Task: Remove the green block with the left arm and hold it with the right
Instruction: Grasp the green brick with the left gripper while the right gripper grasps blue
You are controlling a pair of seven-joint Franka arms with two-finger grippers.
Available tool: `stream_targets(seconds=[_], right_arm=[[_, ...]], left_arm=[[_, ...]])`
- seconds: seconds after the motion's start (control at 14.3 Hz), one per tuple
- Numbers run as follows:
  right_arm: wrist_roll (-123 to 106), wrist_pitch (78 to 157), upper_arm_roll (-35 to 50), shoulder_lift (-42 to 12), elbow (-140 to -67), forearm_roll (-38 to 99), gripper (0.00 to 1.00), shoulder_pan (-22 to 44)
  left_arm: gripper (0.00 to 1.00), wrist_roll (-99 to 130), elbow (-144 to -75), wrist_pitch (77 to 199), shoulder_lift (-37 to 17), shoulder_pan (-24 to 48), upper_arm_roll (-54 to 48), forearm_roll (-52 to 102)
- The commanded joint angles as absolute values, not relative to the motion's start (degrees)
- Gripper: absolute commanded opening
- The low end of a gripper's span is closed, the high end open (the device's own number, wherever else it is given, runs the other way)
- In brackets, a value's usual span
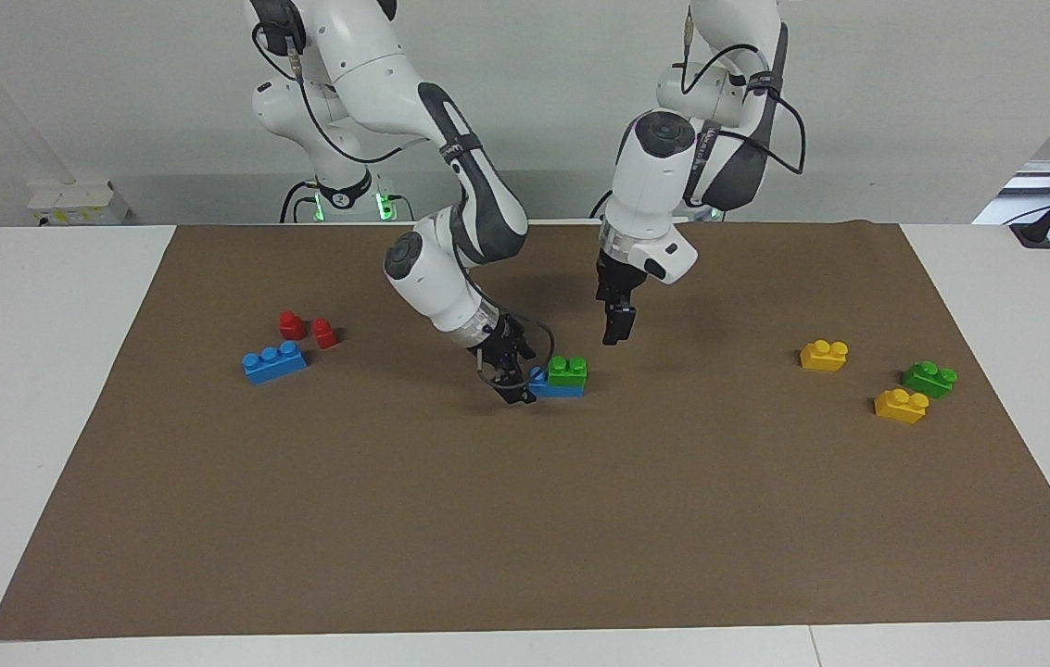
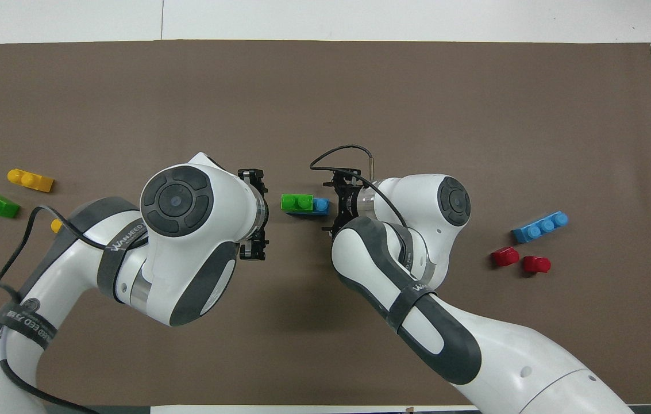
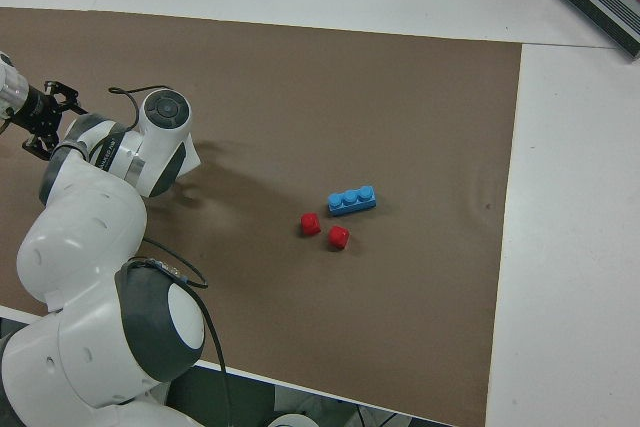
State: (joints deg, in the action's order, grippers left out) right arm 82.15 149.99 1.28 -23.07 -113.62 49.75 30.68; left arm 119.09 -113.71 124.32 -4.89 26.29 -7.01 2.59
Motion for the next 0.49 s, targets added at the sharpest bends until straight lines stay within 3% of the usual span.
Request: stream_targets(seconds=[0.0, 0.21, 0.35, 0.42], right_arm=[[80.4, 151.7, 1.1, -24.5, -112.5, 51.7, 1.00, 31.6], [80.4, 151.7, 1.1, -24.5, -112.5, 51.7, 0.87, 31.6], [80.4, 151.7, 1.1, -24.5, -112.5, 51.8, 0.65, 31.6], [80.6, 151.7, 1.1, -24.5, -112.6, 51.9, 0.48, 31.6]], left_arm=[[1.00, 122.0, -109.6, 124.5, -8.3, 27.8, -6.2, 3.3], [1.00, 123.2, -108.6, 125.2, -10.1, 28.4, -6.2, 3.3], [1.00, 124.3, -108.5, 126.0, -11.4, 29.1, -6.1, 3.3], [1.00, 124.8, -108.5, 126.1, -12.3, 29.9, -6.1, 3.2]])
